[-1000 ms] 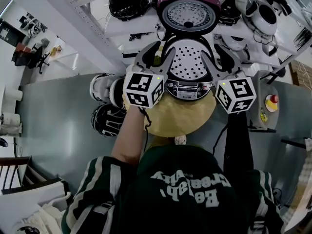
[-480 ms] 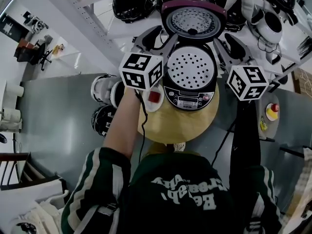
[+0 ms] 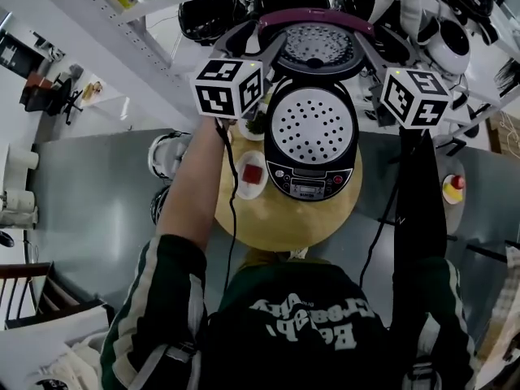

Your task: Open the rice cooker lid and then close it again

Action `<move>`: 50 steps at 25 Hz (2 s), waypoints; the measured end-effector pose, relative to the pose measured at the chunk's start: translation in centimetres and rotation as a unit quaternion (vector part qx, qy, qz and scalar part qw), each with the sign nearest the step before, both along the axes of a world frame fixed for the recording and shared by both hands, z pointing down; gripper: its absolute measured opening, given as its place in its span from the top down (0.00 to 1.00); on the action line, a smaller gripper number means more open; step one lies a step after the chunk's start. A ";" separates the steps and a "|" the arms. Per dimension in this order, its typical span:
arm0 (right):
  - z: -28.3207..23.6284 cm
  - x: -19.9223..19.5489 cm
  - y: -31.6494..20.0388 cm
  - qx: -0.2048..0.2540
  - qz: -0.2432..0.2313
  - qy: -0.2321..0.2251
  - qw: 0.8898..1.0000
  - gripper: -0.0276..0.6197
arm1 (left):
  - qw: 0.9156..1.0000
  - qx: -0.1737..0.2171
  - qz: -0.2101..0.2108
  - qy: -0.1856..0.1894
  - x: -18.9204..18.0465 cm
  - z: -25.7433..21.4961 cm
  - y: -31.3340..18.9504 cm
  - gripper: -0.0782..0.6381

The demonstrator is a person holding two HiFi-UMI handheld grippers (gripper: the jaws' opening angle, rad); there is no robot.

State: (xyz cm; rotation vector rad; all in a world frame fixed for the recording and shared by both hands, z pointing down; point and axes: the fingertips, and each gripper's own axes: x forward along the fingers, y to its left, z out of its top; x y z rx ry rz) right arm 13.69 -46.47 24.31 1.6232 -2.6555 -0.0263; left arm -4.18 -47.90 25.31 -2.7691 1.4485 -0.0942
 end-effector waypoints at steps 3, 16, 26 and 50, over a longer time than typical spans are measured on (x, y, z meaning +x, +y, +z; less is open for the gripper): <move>0.0 0.3 -2.2 -0.008 -0.004 0.006 1.000 0.63 | 1.000 -0.013 0.007 -0.001 0.8 0.4 -2.2 0.52; 1.7 0.7 -6.2 -0.087 -0.040 -0.047 0.994 0.55 | 0.997 -0.059 0.026 0.045 1.9 0.4 -6.5 0.46; 1.7 0.5 -4.2 -0.077 -0.042 -0.038 0.995 0.55 | 0.997 -0.054 0.025 0.047 1.7 0.4 -4.4 0.46; 6.1 -1.7 8.7 -0.081 -0.077 0.043 0.993 0.58 | 0.993 -0.075 0.074 0.057 0.3 4.5 8.6 0.46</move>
